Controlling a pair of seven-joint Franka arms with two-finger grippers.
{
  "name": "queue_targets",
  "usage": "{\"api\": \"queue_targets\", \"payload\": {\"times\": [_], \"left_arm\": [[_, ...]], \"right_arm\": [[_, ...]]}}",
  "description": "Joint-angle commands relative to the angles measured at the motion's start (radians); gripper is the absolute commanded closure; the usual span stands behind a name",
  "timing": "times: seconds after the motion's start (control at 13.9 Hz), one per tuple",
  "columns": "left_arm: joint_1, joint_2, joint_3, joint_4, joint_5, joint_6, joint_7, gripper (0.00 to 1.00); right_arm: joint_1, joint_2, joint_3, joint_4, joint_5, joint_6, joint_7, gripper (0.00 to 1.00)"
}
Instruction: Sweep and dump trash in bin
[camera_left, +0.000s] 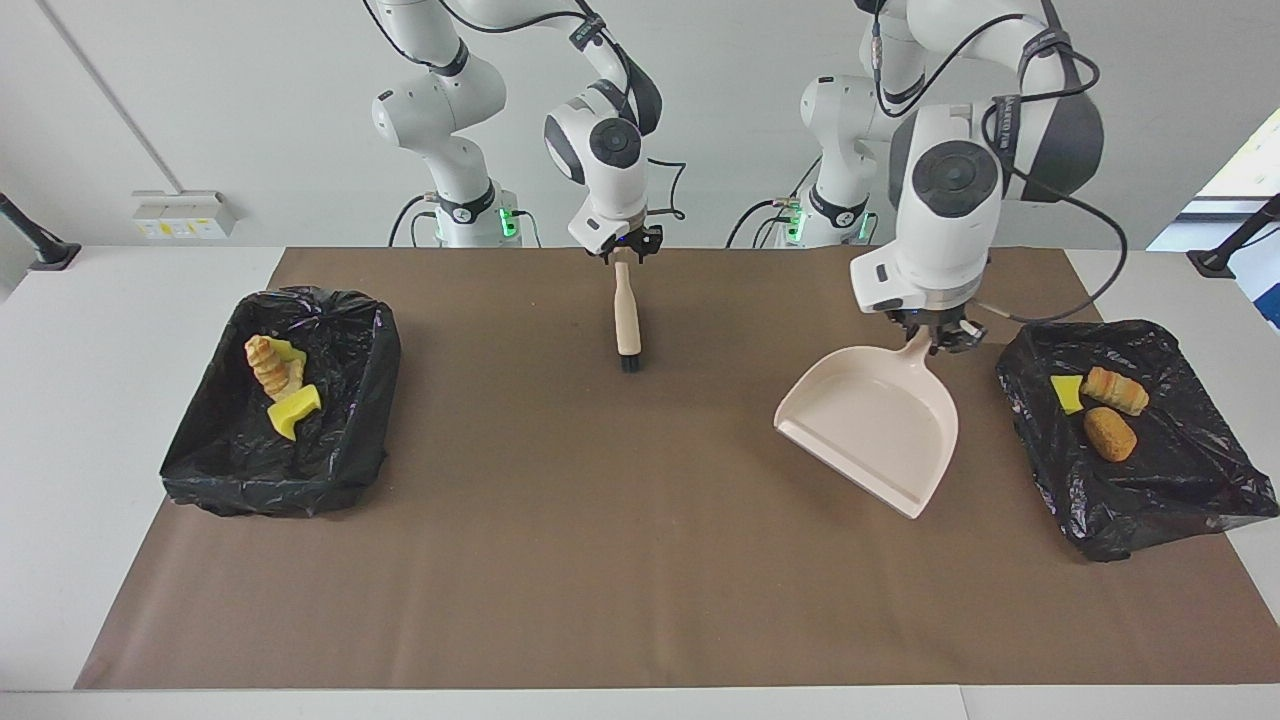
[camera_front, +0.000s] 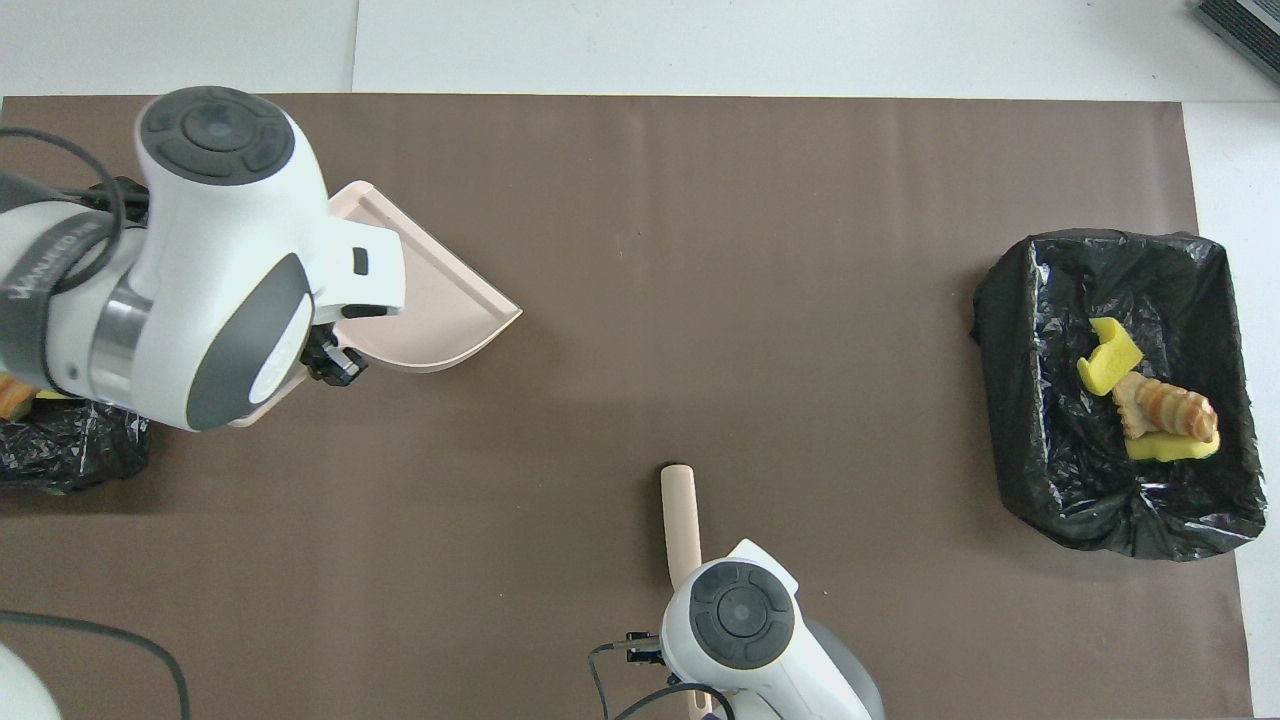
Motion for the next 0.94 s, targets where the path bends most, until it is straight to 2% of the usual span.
{"api": "queue_targets", "payload": {"times": [0.0,0.14,0.29,0.5,0.65,0.86], "left_arm": [[-0.081,0.078,0.024,0.045,-0.098,0.066,-0.197,1.0],[-0.136,0.162,0.024,0.133,-0.152,0.095,-0.382,1.0],[-0.167,0.182,0.024,0.142,-0.23,0.178,-0.504,1.0],[-0.237,0.259,0.022,0.179,-0.261,0.269,-0.69,1.0],[-0.279,0.338,0.024,0.257,-0.261,0.277,-0.707,1.0],[-0.332,0.351,0.024,0.268,-0.253,0.289,-0.731,1.0]], "right_arm": [[-0.062,0.021,-0.002,0.049,0.015,0.008,-0.059,0.0],[-0.117,0.018,-0.004,0.08,-0.003,0.006,-0.078,0.0],[-0.191,0.01,-0.005,0.114,-0.046,0.004,-0.105,0.0],[-0.289,0.012,-0.005,0.169,-0.149,0.0,-0.125,0.0],[-0.343,0.015,-0.005,0.19,-0.213,0.001,-0.127,0.0],[-0.392,0.026,-0.005,0.244,-0.244,0.0,-0.128,0.0]]}}
